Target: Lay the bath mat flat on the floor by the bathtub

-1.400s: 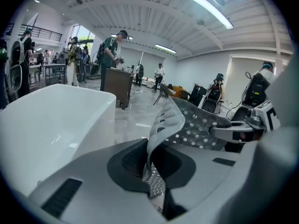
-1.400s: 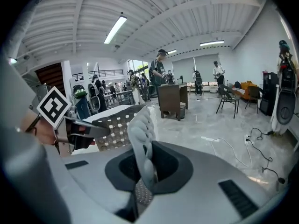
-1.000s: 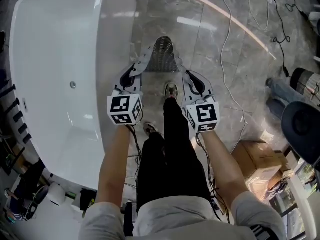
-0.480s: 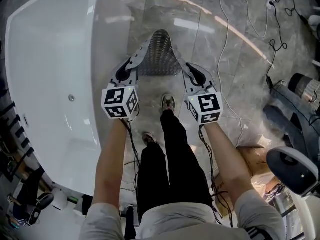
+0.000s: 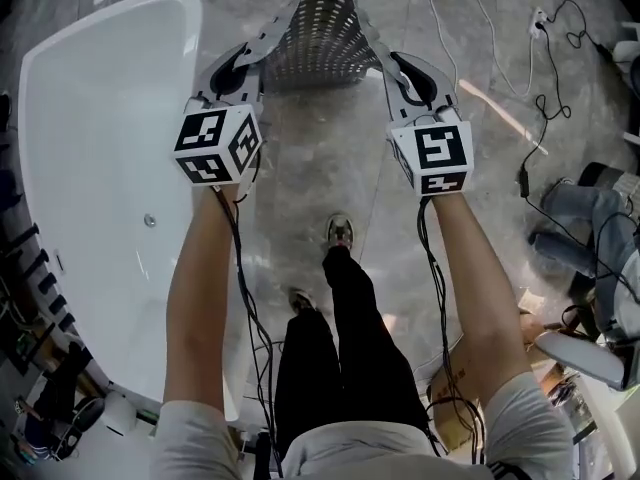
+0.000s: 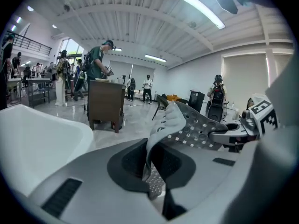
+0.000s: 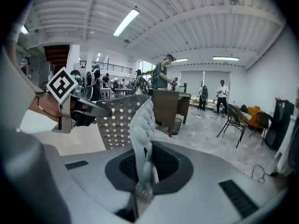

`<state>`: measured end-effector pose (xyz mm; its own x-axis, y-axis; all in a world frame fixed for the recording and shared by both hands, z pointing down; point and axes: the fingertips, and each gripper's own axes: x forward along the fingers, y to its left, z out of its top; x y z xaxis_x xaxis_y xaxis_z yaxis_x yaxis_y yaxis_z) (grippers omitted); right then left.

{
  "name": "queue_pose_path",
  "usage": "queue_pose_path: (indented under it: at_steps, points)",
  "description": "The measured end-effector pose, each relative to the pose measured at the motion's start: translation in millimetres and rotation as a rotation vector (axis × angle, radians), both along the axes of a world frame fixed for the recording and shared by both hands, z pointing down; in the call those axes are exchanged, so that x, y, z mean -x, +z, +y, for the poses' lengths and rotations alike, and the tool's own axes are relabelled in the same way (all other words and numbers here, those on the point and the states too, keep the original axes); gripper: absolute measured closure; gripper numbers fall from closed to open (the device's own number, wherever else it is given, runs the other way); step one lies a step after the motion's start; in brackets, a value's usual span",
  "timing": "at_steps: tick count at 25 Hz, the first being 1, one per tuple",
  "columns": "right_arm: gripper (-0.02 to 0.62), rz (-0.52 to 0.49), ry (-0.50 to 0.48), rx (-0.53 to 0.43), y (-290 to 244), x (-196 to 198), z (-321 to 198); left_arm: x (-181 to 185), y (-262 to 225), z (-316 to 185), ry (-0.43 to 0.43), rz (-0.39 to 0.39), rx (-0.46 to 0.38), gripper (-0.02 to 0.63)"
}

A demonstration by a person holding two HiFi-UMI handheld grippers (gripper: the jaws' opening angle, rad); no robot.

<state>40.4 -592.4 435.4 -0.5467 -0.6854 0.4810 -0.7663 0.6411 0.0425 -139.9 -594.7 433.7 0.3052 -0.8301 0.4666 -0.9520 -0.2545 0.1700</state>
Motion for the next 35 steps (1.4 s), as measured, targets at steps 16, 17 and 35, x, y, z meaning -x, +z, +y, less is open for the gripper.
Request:
queue_pose_path:
  at_steps: [16,17,35]
  points:
    - [0.574,0.023,-0.027,0.264,115,-22,123,28,108,81,-0.057,0.049,0.132,0.580]
    - [0.574,0.015,-0.019,0.269,116,-22,127,28,108,85,-0.056,0.047,0.135,0.580]
    - [0.574,-0.006,0.069,0.254,119,-37,181,23,123,179,-0.109,0.019,0.205,0.526]
